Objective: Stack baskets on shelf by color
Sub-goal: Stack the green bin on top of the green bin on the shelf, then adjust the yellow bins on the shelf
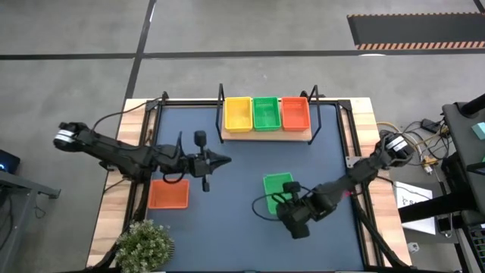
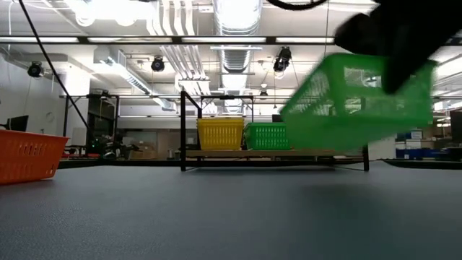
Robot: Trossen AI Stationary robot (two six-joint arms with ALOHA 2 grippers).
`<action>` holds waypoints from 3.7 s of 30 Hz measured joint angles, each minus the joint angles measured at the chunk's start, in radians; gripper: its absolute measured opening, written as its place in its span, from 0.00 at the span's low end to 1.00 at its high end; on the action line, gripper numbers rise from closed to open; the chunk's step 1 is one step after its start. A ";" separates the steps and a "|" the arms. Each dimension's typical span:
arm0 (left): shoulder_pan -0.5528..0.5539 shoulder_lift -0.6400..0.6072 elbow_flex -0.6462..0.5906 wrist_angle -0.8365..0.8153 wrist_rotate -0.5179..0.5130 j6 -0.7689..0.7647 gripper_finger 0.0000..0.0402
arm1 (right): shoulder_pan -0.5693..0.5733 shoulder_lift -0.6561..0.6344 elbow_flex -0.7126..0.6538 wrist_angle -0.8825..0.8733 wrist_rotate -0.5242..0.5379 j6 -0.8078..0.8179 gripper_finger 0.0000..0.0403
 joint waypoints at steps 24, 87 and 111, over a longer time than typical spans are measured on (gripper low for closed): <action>0.012 -0.256 -0.188 -0.005 -0.022 -0.054 0.00 | -0.628 -0.002 0.333 -0.147 0.032 -0.609 0.02; 0.012 -0.273 -0.189 -0.013 -0.021 -0.029 0.00 | -0.985 0.151 0.381 -0.229 -0.196 -0.761 0.32; 0.011 -0.273 -0.189 -0.012 -0.021 -0.029 0.00 | -0.989 0.181 0.405 0.024 -0.154 -0.837 0.02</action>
